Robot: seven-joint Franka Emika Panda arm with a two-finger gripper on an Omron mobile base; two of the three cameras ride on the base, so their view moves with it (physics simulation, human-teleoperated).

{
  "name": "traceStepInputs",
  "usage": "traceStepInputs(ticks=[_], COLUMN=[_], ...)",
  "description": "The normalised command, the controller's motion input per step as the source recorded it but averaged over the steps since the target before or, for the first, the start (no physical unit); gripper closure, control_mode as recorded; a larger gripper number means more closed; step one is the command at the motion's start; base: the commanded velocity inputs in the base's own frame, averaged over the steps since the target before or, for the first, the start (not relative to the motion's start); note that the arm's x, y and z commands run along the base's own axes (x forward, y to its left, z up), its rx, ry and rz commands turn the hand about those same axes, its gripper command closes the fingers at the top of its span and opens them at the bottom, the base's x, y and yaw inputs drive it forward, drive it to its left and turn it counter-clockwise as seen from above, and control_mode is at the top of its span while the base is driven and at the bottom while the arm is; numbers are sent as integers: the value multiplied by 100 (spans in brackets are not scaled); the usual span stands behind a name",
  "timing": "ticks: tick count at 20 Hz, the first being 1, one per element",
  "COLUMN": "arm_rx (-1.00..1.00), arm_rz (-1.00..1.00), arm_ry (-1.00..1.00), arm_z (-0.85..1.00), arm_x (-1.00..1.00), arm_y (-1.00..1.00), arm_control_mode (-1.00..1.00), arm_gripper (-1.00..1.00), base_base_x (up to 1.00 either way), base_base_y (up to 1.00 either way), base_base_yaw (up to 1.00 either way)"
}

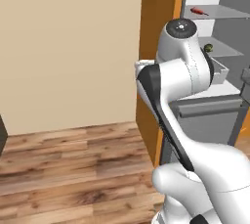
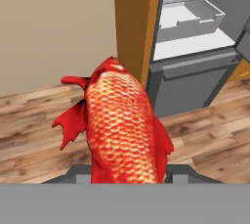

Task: Place one broccoli and one fish in each tupperware on the nearby counter, to pack two identical lunches.

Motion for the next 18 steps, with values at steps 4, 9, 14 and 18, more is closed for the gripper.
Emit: traceStepInputs(ticks=[4,9,14,18], arm_rx=[0,0,0,0], arm_rz=[0,0,0,0], arm_ry=[0,0,0,0], arm_z=[0,0,0,0], arm_x=[0,0,0,0], arm_y=[0,0,0,0], arm_control_mode=[100,100,100,100], arm_gripper=[100,100,100,100], base_base_x=[-94,-100,-100,-100], base_base_y=[17,-1,-18,-36], base_base_yaw=[-40,-27,-5,4])
